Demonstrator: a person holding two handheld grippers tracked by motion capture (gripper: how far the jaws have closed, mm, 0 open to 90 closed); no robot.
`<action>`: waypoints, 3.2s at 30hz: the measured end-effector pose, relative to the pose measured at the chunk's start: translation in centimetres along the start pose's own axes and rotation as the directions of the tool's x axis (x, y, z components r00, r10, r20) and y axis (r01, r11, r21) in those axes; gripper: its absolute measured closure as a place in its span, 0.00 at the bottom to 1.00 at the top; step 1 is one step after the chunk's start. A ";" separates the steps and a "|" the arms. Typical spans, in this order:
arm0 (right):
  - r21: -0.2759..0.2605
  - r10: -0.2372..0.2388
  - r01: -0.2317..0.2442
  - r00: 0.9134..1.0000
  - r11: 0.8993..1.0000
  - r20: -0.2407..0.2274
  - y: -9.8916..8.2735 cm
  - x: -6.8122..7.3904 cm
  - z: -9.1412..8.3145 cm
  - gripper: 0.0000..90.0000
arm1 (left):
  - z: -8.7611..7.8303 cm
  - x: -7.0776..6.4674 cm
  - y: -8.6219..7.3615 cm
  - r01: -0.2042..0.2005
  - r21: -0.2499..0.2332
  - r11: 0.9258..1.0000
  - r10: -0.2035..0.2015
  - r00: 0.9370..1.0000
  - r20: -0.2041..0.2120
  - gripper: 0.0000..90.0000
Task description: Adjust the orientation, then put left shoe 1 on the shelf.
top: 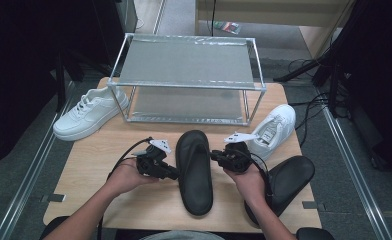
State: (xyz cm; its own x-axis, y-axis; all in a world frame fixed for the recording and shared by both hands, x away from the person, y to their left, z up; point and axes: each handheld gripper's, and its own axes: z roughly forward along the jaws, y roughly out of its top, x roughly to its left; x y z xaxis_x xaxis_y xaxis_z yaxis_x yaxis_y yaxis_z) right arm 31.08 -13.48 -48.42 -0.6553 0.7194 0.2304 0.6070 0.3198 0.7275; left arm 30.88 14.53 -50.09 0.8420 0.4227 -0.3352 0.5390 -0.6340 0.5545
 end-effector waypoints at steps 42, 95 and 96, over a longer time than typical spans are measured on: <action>0.063 0.071 -0.076 0.994 0.995 0.077 -2.9 2.7 0.4 0.59 | -10.3 2.6 9.1 -0.051 -0.163 0.985 0.033 0.994 -0.108 0.87; 0.065 0.160 -0.173 0.973 0.983 0.167 -0.1 0.7 1.3 0.94 | -13.8 10.7 14.3 -0.065 -0.295 0.953 -0.027 0.955 -0.297 0.99; 0.062 0.159 -0.171 0.973 0.983 0.168 0.2 0.6 1.4 0.94 | -13.8 10.7 14.3 -0.068 -0.294 0.953 -0.024 0.954 -0.298 0.99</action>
State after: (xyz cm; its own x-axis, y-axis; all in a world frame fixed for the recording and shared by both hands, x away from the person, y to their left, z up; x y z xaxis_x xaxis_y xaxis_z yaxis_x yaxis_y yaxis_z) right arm 31.43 -12.14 -49.04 -0.4656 0.8544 0.2308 0.7367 0.2296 0.6361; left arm 47.31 18.90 -35.19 0.7837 0.6120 -0.1060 0.4505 -0.4425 0.7754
